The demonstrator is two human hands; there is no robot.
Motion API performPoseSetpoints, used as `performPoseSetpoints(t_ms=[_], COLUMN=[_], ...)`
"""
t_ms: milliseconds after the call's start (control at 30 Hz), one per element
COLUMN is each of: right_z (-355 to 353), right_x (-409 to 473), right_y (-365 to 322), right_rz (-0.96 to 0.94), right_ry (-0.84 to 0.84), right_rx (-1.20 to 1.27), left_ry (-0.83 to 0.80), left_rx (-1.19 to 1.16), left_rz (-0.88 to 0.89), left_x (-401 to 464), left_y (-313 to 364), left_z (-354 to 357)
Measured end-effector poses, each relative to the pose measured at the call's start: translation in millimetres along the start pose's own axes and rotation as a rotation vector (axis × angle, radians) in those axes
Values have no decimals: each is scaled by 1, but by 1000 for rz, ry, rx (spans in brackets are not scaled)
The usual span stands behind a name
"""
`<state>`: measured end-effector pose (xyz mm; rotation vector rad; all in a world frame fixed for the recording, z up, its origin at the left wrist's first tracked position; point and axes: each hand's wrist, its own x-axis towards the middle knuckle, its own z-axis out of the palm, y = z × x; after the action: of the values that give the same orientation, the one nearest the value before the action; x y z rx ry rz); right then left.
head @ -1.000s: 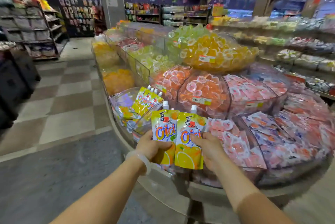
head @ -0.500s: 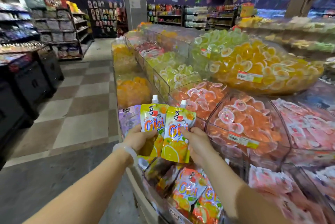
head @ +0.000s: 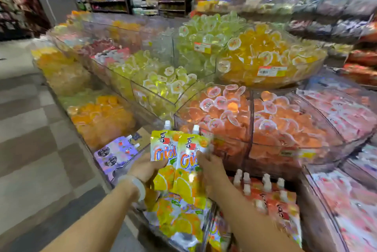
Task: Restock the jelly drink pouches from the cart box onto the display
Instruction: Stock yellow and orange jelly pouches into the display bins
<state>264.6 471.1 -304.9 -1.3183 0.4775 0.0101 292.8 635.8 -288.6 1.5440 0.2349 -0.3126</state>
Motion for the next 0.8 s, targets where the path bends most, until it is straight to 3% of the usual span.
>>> performPoseSetpoints(t_ms=[100, 267, 333, 467, 567, 800], right_z=[14, 28, 33, 47, 59, 62], right_x=[2, -9, -10, 0, 1, 1], right_y=[16, 29, 33, 39, 46, 51], right_rz=[20, 50, 46, 51, 48, -10], right_ry=[147, 267, 311, 395, 433, 565], right_rx=[28, -43, -6, 18, 25, -198], left_ry=[-135, -212, -277, -264, -301, -402], left_rx=[74, 182, 125, 90, 203, 319], left_rz=[0, -36, -66, -106, -109, -151], left_x=[29, 49, 53, 60, 69, 79], left_y=[-9, -19, -23, -22, -24, -20], left_z=[-12, -24, -27, -31, -37, -41])
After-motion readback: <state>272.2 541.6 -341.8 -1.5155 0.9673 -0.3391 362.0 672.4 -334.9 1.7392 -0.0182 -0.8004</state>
